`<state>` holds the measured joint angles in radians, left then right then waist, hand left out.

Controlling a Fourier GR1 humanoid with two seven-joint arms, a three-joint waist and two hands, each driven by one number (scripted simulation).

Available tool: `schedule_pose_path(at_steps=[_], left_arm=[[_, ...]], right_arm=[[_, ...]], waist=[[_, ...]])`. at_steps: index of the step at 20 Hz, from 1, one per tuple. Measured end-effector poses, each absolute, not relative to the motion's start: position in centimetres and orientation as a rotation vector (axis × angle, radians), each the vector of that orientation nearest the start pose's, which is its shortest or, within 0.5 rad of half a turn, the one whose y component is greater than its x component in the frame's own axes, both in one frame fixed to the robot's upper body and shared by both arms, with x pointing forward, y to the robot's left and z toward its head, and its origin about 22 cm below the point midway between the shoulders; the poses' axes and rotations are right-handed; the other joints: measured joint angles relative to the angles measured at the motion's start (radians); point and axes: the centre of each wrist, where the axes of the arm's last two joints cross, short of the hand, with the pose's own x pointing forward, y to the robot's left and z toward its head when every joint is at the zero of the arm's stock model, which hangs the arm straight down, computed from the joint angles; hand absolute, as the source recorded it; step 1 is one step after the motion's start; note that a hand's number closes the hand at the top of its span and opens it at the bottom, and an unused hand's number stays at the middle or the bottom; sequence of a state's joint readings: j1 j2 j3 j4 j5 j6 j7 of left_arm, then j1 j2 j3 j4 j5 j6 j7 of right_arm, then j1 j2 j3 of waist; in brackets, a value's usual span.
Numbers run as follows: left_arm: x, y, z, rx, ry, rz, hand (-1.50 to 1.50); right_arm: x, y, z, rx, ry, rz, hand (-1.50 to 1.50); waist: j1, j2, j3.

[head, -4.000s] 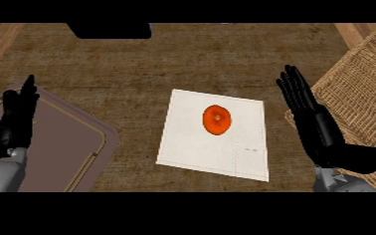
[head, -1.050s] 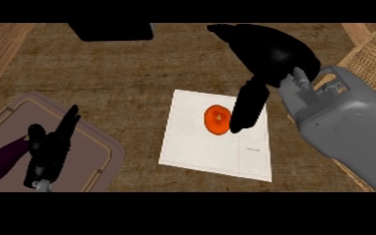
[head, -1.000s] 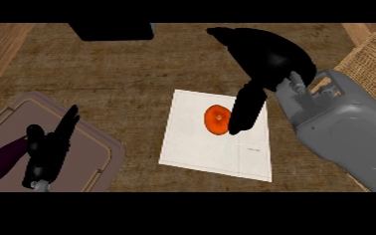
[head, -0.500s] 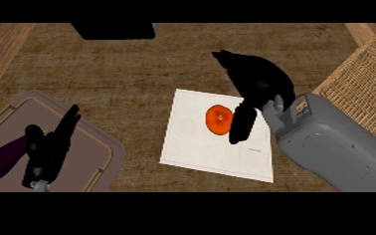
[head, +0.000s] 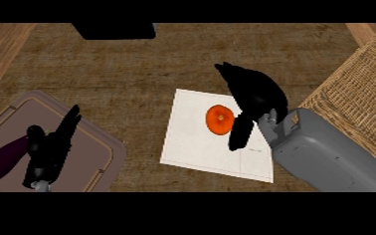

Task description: Pick the squash from the placemat and place it in the basket

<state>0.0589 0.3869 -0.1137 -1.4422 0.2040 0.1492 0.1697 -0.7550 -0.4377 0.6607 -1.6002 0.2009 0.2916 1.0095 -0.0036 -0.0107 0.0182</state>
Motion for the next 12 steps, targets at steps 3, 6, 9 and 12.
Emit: schedule_pose_path(at_steps=[3,6,9,12], left_arm=[[22.3,30.9,-1.8,0.224,-1.192,-0.06,0.0],[22.1,31.0,-2.0,0.227,-1.208,-0.064,0.0],[22.0,31.0,-1.8,0.226,-1.209,-0.067,0.0],[22.3,30.8,-1.9,0.222,-1.204,-0.064,0.0]], right_arm=[[30.2,-10.3,15.0,-0.663,-1.041,1.266,-1.5],[30.3,-10.6,14.0,-0.673,-1.029,1.259,-1.5],[30.3,-10.2,13.3,-0.679,-1.032,1.245,-1.5],[30.6,-9.8,12.4,-0.684,-1.03,1.237,-1.5]], waist=[[0.002,0.001,0.001],[0.004,0.001,0.001],[0.007,0.002,0.001],[0.008,0.003,0.001]])
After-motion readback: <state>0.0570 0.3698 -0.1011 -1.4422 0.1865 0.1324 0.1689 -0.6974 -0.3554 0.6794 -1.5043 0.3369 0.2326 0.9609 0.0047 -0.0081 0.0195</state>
